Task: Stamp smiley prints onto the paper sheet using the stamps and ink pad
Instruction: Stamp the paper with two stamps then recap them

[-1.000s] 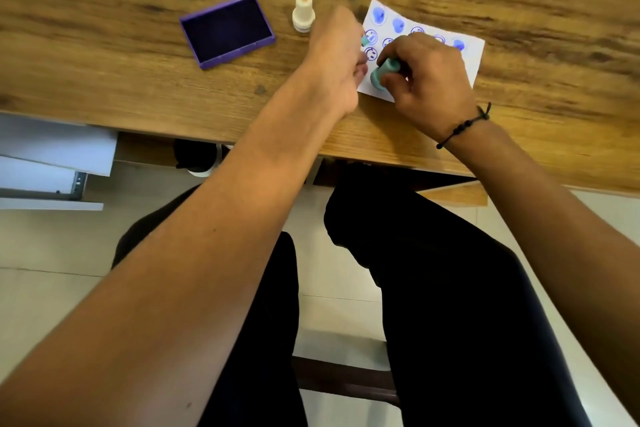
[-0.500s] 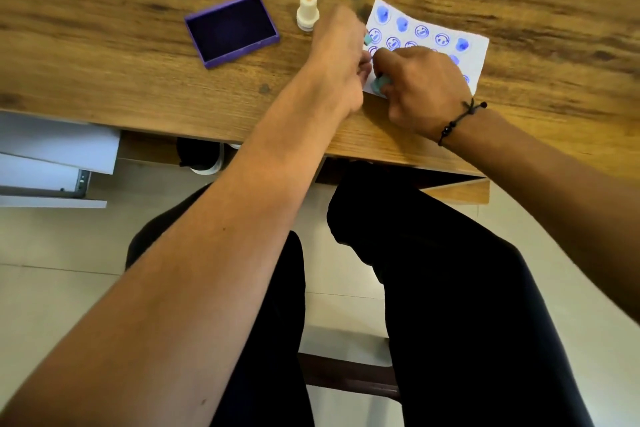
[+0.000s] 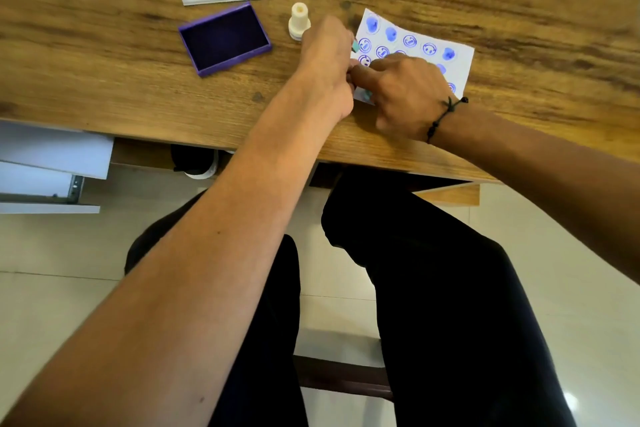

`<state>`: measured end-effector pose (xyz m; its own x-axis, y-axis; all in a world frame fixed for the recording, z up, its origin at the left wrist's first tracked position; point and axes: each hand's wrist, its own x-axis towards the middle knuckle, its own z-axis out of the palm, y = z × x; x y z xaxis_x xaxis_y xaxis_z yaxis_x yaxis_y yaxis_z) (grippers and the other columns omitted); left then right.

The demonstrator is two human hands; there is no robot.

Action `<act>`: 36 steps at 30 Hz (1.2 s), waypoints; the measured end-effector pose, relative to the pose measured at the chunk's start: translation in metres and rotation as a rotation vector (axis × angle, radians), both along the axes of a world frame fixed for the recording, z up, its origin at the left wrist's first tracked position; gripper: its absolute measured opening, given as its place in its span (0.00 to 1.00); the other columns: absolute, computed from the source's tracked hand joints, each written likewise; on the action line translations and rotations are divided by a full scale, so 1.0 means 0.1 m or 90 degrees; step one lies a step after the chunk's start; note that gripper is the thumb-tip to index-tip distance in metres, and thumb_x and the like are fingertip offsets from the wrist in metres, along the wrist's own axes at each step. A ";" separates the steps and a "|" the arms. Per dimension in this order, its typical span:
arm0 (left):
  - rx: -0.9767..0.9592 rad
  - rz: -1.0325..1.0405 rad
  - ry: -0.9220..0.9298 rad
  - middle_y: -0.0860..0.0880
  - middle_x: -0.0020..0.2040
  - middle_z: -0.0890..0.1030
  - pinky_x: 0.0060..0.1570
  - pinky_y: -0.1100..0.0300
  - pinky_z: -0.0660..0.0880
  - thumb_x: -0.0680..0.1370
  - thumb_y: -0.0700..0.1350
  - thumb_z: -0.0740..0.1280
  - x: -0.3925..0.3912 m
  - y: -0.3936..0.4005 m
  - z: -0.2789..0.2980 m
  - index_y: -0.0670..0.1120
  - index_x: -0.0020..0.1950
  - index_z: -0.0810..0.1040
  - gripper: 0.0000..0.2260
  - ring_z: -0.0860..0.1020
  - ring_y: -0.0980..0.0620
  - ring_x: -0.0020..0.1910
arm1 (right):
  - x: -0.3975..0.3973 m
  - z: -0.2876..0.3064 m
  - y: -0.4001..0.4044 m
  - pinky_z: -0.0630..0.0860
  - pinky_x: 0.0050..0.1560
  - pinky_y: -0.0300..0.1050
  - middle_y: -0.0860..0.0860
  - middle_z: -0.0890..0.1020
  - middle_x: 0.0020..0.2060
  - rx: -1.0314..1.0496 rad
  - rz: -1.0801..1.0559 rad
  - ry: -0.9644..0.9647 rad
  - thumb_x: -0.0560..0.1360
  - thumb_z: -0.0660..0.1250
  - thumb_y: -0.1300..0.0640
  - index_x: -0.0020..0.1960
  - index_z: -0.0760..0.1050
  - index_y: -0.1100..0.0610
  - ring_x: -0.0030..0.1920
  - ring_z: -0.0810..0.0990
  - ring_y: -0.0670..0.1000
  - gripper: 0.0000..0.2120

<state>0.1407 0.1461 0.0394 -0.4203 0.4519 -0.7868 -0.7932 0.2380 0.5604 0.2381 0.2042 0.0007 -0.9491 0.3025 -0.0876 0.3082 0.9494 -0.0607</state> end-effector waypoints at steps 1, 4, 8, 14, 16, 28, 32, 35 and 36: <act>-0.003 -0.006 0.002 0.40 0.46 0.72 0.41 0.57 0.66 0.77 0.37 0.52 0.01 0.00 0.01 0.43 0.42 0.68 0.07 0.69 0.45 0.44 | 0.00 0.00 0.00 0.62 0.35 0.46 0.60 0.78 0.45 0.002 0.003 0.004 0.69 0.62 0.60 0.66 0.64 0.55 0.48 0.75 0.62 0.26; -0.005 -0.023 0.013 0.40 0.45 0.70 0.33 0.60 0.65 0.77 0.37 0.52 0.01 0.00 0.02 0.44 0.39 0.66 0.08 0.68 0.45 0.37 | 0.00 0.00 0.01 0.63 0.35 0.46 0.60 0.78 0.44 0.005 0.014 0.009 0.68 0.61 0.60 0.65 0.66 0.56 0.47 0.75 0.63 0.24; -0.018 -0.029 0.027 0.40 0.45 0.70 0.31 0.61 0.63 0.76 0.36 0.52 0.01 0.00 0.03 0.43 0.38 0.67 0.09 0.69 0.45 0.38 | -0.02 0.02 0.01 0.62 0.34 0.45 0.59 0.78 0.44 0.003 0.014 -0.015 0.68 0.61 0.60 0.64 0.67 0.56 0.46 0.75 0.62 0.23; -0.024 -0.022 0.023 0.39 0.46 0.74 0.41 0.57 0.68 0.76 0.36 0.53 -0.01 -0.02 0.07 0.41 0.46 0.71 0.07 0.71 0.45 0.44 | -0.03 0.10 0.01 0.63 0.34 0.47 0.60 0.78 0.46 0.006 0.005 -0.083 0.71 0.60 0.60 0.65 0.65 0.56 0.47 0.75 0.62 0.22; -0.012 -0.026 0.026 0.38 0.48 0.76 0.42 0.58 0.71 0.77 0.37 0.53 -0.01 -0.04 0.10 0.40 0.47 0.71 0.08 0.73 0.44 0.45 | 0.01 0.18 0.03 0.67 0.35 0.51 0.61 0.79 0.48 -0.027 -0.030 -0.061 0.72 0.60 0.61 0.60 0.67 0.58 0.48 0.76 0.64 0.16; 0.080 -0.007 0.052 0.38 0.46 0.79 0.59 0.52 0.74 0.79 0.37 0.53 -0.08 -0.30 0.30 0.39 0.41 0.71 0.10 0.78 0.42 0.51 | 0.33 0.54 0.10 0.65 0.23 0.29 0.43 0.79 0.22 -0.586 -0.414 0.352 0.71 0.63 0.65 0.35 0.68 0.50 0.21 0.73 0.37 0.12; 0.073 -0.045 0.074 0.42 0.39 0.77 0.50 0.56 0.75 0.79 0.38 0.53 -0.08 -0.33 0.28 0.40 0.39 0.72 0.12 0.75 0.46 0.43 | 0.32 0.49 0.01 0.63 0.21 0.33 0.44 0.79 0.20 -0.657 -0.461 0.395 0.72 0.61 0.65 0.35 0.69 0.51 0.19 0.71 0.39 0.11; 0.073 -0.096 0.093 0.43 0.38 0.75 0.47 0.58 0.74 0.79 0.37 0.54 -0.08 -0.35 0.28 0.39 0.39 0.74 0.12 0.73 0.48 0.42 | 0.32 0.47 -0.05 0.62 0.25 0.36 0.52 0.77 0.25 -0.741 -0.521 0.423 0.72 0.61 0.66 0.36 0.71 0.53 0.20 0.69 0.45 0.11; 0.073 -0.111 0.097 0.43 0.39 0.75 0.47 0.59 0.75 0.79 0.37 0.55 -0.07 -0.36 0.29 0.39 0.40 0.75 0.12 0.74 0.48 0.41 | 0.31 0.47 -0.07 0.61 0.26 0.36 0.55 0.75 0.27 -0.762 -0.535 0.425 0.73 0.61 0.66 0.36 0.71 0.53 0.21 0.67 0.47 0.11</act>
<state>0.1337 0.1102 0.0684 -0.4379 0.6107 -0.6597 -0.6503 0.2915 0.7015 0.2691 0.1971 0.0472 -0.5210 0.7977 -0.3036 0.3080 -0.1561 -0.9385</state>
